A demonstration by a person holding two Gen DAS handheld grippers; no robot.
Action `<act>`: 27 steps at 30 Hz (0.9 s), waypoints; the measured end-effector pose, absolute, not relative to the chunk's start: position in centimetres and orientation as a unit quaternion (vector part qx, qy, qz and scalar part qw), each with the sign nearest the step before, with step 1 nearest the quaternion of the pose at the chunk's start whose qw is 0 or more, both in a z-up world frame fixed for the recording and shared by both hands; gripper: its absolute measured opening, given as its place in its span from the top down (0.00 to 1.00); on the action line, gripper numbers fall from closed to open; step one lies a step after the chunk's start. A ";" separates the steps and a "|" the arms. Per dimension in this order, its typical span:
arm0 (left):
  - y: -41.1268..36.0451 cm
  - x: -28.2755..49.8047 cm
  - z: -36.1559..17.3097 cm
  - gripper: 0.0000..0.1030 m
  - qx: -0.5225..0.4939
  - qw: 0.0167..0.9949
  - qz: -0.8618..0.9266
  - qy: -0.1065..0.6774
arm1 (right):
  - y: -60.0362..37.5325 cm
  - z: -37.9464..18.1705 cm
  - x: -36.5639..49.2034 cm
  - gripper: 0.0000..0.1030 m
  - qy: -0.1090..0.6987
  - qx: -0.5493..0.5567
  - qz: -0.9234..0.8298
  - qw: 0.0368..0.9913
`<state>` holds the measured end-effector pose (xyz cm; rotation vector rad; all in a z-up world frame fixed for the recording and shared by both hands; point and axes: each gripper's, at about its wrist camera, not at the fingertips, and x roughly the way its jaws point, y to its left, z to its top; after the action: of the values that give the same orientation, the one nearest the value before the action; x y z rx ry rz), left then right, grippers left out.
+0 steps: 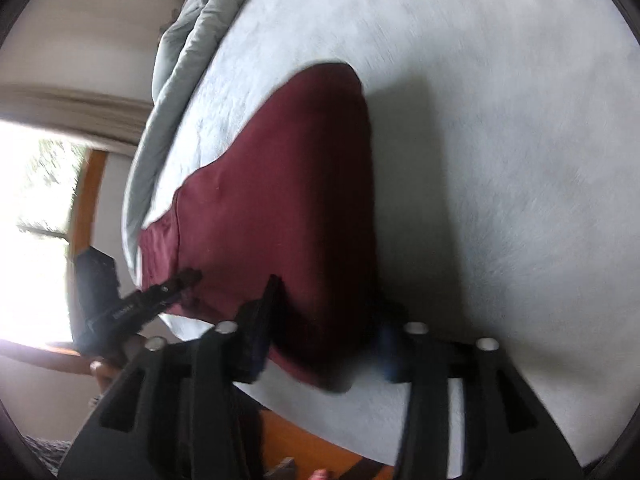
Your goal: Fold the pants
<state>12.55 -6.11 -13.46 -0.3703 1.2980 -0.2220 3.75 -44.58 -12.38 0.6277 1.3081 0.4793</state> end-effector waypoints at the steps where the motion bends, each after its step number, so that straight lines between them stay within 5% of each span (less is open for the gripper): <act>1: -6.6 12.6 -13.0 0.49 -0.165 0.778 -0.096 0.598 | -44.6 -11.7 3.7 0.50 0.588 0.275 0.213 0.730; 11: -7.0 11.2 -8.3 0.48 -0.131 0.825 -0.109 0.539 | -39.7 -5.0 3.3 0.49 0.544 0.160 0.235 0.790; 20: -9.5 13.6 -12.9 0.49 -0.104 0.809 -0.113 0.567 | -37.3 -10.7 4.2 0.54 0.601 0.145 0.212 0.757; 27: -6.0 11.8 -10.0 0.44 -0.153 0.811 -0.117 0.552 | -37.2 -7.2 3.5 0.47 0.567 0.163 0.242 0.770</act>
<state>11.83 -6.00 -10.05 -0.3272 1.1802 -0.2498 3.47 -37.16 -7.16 0.3525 1.2302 0.5243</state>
